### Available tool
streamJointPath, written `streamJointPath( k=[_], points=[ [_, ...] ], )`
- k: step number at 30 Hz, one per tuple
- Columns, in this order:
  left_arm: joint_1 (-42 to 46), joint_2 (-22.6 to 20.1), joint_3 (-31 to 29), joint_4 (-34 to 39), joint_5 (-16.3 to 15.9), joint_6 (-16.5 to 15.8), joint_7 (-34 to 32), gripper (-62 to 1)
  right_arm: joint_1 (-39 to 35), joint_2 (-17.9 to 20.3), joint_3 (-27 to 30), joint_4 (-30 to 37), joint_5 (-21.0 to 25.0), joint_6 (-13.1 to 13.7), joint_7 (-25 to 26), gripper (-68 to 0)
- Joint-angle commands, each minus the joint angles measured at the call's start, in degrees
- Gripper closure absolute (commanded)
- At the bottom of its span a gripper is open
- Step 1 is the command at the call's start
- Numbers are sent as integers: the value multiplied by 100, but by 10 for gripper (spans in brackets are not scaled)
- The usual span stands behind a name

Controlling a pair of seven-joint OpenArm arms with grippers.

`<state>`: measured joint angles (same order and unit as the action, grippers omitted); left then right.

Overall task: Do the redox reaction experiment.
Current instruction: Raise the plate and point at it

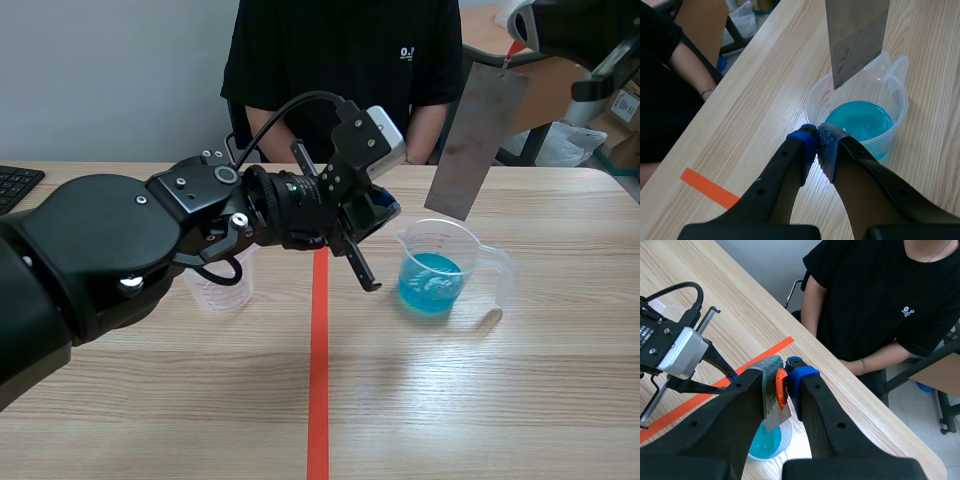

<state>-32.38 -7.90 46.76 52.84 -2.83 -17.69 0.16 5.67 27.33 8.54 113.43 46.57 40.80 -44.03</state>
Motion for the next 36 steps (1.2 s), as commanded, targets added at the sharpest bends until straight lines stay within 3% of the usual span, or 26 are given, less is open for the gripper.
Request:
streamJointPath(
  k=[1,36],
  points=[
    [-101,59,-15,74,-50,17,-79,-44,68,90,57,63,59,-26,39,-15],
    [-94,-24,-15,74,-61,-9,-105,-44,68,90,57,63,59,-26,39,-15]
  ],
)
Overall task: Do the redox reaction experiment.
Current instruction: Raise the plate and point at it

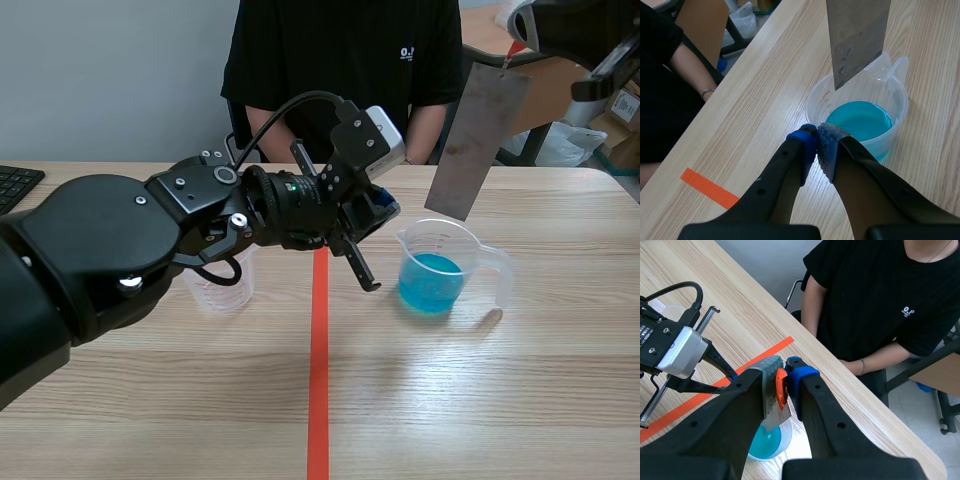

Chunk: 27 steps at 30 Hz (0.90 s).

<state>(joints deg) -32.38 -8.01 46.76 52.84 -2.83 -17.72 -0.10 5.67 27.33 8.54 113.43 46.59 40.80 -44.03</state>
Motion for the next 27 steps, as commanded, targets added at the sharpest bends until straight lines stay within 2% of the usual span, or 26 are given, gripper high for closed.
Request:
streamJointPath(
  k=[1,4,7,15,19,21,27],
  points=[
    [-94,-46,-15,85,-81,-7,-55,-44,68,90,57,63,57,-26,39,-15],
    [-79,-210,-15,214,-116,-4,42,-44,68,90,57,63,57,-26,39,-15],
    [24,-546,-17,584,-291,-4,114,-44,68,90,57,63,55,-26,39,-15],
    [778,-1926,-107,1937,-494,70,181,-44,68,90,57,63,55,-26,20,-15],
    [1460,-2750,-442,2542,-852,356,278,-44,68,90,57,63,50,-26,17,-15],
    [1915,-3143,-706,2787,-927,461,275,-44,68,90,57,63,35,-26,15,-15],
    [3620,-4063,-1808,3193,-1226,1023,271,-44,68,90,57,63,15,-26,-24,-15]
  ],
)
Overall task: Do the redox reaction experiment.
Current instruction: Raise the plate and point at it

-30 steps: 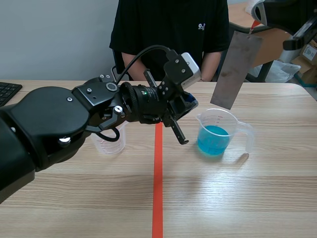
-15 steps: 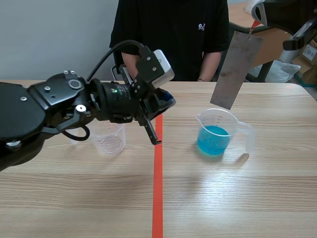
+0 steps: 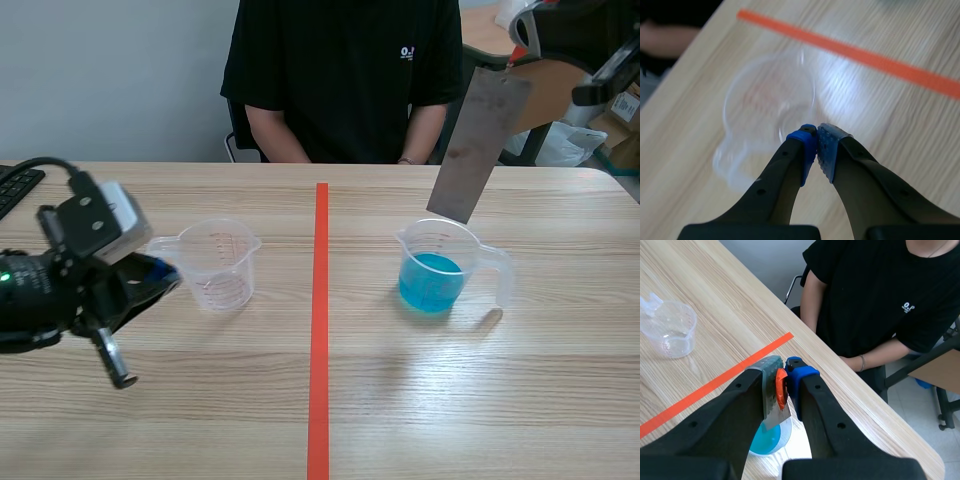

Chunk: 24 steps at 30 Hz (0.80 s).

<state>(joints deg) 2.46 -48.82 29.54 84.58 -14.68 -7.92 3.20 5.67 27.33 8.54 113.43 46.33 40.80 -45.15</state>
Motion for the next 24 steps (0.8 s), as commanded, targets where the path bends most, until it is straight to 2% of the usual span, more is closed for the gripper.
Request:
streamJointPath(
  k=[1,5,8,11,16,20,24],
  points=[
    [461,-70,-304,33,-85,175,-61,-44,68,90,57,63,42,-26,87,-15],
    [1823,-168,-1196,31,-229,782,-50,-44,68,90,57,63,42,-26,87,-15],
    [2763,-116,-1705,31,-232,1038,-57,-44,68,90,57,63,44,-26,87,-15],
    [3580,109,-2175,24,-229,1040,-59,-44,68,90,57,63,44,-26,90,-15],
    [4645,817,-2935,24,-229,1038,-79,-44,70,90,57,63,42,-26,90,-15],
    [5165,1445,-3351,24,-229,1036,-79,-44,70,90,57,63,44,-26,92,-15],
    [5523,1945,-3515,24,-229,1036,-79,-44,72,90,50,63,44,-26,92,-15]
  ],
)
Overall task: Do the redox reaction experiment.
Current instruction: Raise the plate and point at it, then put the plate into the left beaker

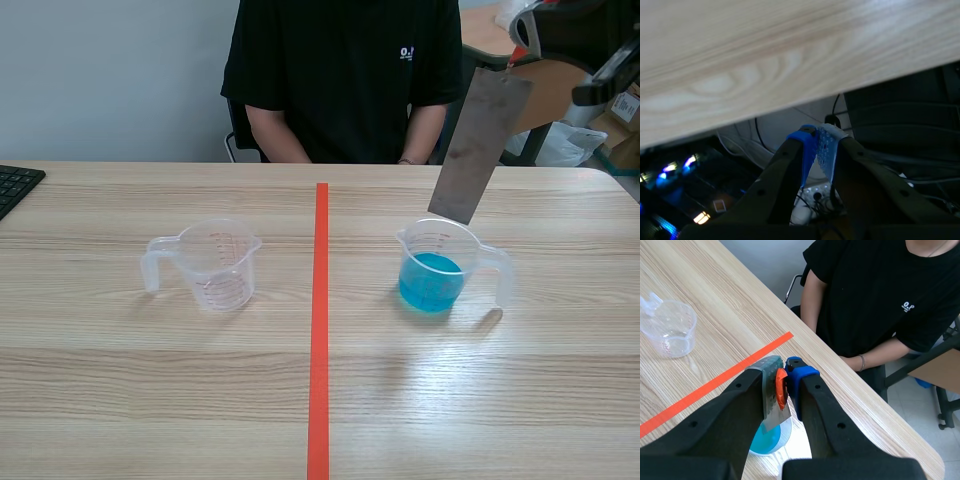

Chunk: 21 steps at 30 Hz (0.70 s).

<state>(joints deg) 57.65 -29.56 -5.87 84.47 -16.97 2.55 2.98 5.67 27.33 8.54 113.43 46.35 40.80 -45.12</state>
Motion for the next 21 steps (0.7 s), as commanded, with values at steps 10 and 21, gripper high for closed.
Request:
streamJointPath(
  k=[10,21],
  points=[
    [372,730,0,24,-4,-9,-42,-44,120,90,39,63,44,-26,92,-15],
    [393,793,0,24,-212,98,-103,-44,621,72,-527,61,33,-101,39,-15]
  ],
)
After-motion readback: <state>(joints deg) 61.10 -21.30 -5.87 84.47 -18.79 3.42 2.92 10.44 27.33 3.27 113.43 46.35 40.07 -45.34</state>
